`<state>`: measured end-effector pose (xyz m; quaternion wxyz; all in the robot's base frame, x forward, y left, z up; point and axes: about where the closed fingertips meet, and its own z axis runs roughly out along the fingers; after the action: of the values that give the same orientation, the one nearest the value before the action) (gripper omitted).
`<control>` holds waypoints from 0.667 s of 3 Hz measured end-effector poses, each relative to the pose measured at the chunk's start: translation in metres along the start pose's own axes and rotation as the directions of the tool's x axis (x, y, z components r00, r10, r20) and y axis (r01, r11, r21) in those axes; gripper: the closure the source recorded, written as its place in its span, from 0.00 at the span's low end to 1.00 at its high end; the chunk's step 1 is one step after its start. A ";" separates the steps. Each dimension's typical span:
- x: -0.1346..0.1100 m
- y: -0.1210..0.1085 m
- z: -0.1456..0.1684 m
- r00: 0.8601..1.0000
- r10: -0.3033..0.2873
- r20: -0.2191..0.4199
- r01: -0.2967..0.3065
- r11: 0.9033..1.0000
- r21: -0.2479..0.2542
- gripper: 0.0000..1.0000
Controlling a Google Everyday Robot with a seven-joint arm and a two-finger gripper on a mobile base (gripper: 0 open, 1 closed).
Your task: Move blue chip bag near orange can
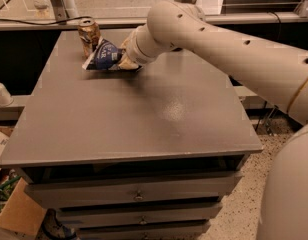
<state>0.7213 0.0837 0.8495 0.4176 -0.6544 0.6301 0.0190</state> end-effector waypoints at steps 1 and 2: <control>0.007 0.002 0.012 1.000 0.010 -0.019 -0.011 1.000 -0.009 0.82; 0.007 0.001 0.012 1.000 0.011 -0.019 -0.011 1.000 -0.009 0.59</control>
Offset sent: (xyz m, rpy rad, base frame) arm 0.0106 -0.0107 -0.0222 -0.0299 0.0270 -0.0383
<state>0.7276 0.0852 0.8371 0.4085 -0.6530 0.6375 0.0176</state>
